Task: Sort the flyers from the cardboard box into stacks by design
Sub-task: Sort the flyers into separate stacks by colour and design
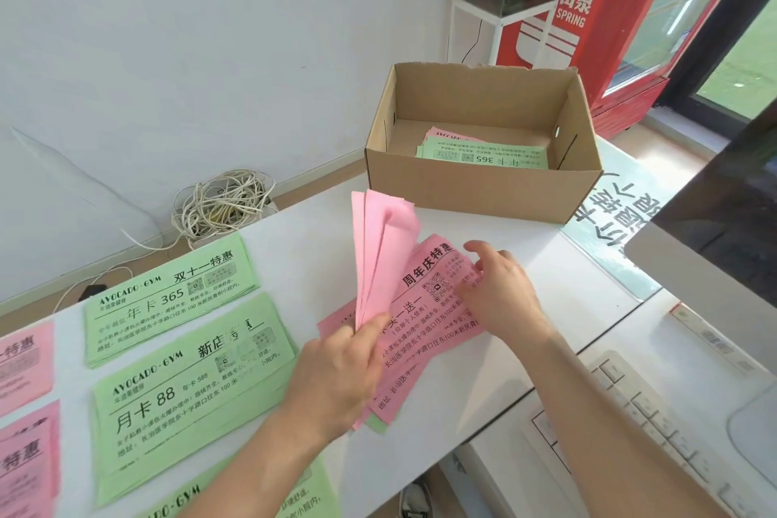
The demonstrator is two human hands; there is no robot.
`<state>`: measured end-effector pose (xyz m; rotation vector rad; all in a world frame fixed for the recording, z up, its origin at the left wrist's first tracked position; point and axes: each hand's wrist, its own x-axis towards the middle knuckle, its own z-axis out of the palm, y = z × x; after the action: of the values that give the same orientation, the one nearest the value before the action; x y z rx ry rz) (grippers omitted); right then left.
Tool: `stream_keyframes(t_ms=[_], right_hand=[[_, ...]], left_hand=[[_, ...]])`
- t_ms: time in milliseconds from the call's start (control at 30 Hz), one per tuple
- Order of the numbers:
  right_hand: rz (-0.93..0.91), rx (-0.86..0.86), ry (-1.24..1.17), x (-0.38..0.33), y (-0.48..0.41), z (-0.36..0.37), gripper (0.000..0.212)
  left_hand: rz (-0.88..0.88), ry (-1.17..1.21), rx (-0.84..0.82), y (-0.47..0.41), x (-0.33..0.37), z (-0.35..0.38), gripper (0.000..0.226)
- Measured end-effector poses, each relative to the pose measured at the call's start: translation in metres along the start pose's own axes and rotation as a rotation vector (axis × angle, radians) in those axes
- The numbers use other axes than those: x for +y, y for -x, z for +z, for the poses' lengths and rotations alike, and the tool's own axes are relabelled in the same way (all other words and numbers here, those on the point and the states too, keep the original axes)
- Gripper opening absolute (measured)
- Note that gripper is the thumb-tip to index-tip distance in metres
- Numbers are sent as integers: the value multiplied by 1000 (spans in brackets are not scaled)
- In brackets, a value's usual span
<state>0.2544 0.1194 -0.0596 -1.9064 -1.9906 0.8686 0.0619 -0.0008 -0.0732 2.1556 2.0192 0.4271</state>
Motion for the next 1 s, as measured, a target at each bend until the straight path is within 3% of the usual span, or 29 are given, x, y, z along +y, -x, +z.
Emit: stream_keyframes(t_ms=[133, 300, 400, 467, 567, 733, 800, 900, 1000], right_hand=[[35, 52, -202, 0, -2, -4, 56], [69, 50, -330, 0, -2, -9, 45], [0, 100, -99, 4, 1, -6, 36], [-25, 134, 49, 6, 5, -4, 34], [3, 128, 38, 6, 12, -6, 45], [301, -178, -769, 1, 24, -23, 48], [309, -254, -744, 5, 27, -22, 40], [207, -192, -622, 9, 27, -16, 14], [137, -95, -416, 10, 25, -12, 24]], left_hand=[[-33, -131, -132, -4, 12, -6, 76], [30, -139, -74, -1, 4, -3, 41], [31, 22, -41, -7, 1, -7, 66], [-8, 143, 29, -9, 2, -13, 71], [-103, 190, 77, -12, 1, -19, 83], [-116, 178, -33, -10, 3, -20, 77], [-168, 207, -117, -9, 4, -20, 68], [-158, 207, -167, -9, 3, -23, 65], [-182, 226, -83, -8, 6, -25, 64]])
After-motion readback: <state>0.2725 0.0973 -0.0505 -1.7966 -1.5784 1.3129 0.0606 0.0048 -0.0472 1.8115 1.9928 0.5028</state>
